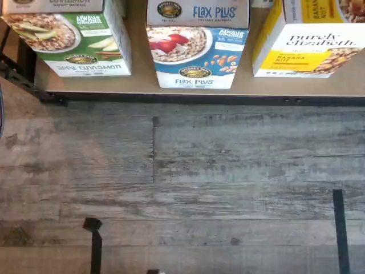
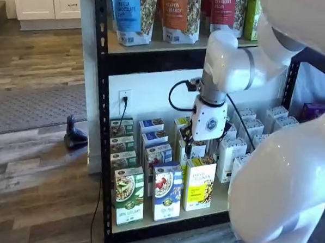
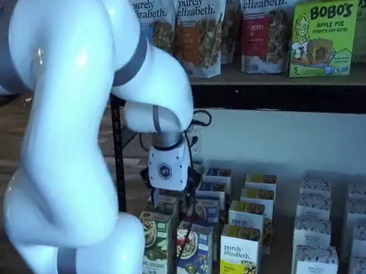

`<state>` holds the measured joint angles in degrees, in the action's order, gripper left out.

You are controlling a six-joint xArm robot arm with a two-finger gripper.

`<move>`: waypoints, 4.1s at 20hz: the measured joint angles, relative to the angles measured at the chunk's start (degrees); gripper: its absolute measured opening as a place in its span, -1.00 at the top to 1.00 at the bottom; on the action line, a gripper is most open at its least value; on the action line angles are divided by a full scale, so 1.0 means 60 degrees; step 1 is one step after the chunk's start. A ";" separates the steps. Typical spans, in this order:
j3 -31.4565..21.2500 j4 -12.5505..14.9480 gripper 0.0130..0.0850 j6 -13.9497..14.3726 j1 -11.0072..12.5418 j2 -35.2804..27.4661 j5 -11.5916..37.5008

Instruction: Pick up the blue and white box that is on the bottom shelf, the second box from the left

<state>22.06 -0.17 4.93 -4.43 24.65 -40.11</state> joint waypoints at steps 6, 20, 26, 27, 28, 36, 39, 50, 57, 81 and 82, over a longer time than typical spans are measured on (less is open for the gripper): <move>-0.0101 0.0021 -1.00 0.0032 -0.0027 -0.1051 0.1104; 0.0439 -0.0060 -1.00 0.0079 -0.0179 -0.3119 0.2701; 0.0851 0.0341 -1.00 0.0520 -0.0252 -0.3956 0.3146; 0.0952 0.0385 -1.00 0.0574 -0.0265 -0.4101 0.3147; 0.1020 0.0410 -1.00 0.0606 -0.0275 -0.4220 0.3186; 0.1698 0.1026 -1.00 0.1152 -0.0238 -0.5122 0.3450; 0.2017 0.0840 -1.00 0.1002 -0.0268 -0.5503 0.3492; 0.3492 0.0538 -1.00 0.0674 -0.0222 -0.7350 0.3648; 0.4424 0.0331 -1.00 0.0339 -0.0089 -0.8474 0.3877; 0.7360 -0.0140 -1.00 -0.0282 0.0085 -1.0855 0.3598; 0.7461 -0.0142 -1.00 -0.0289 0.0091 -1.0916 0.3570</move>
<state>66.83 -1.02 3.19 -3.88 -40.84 -18.70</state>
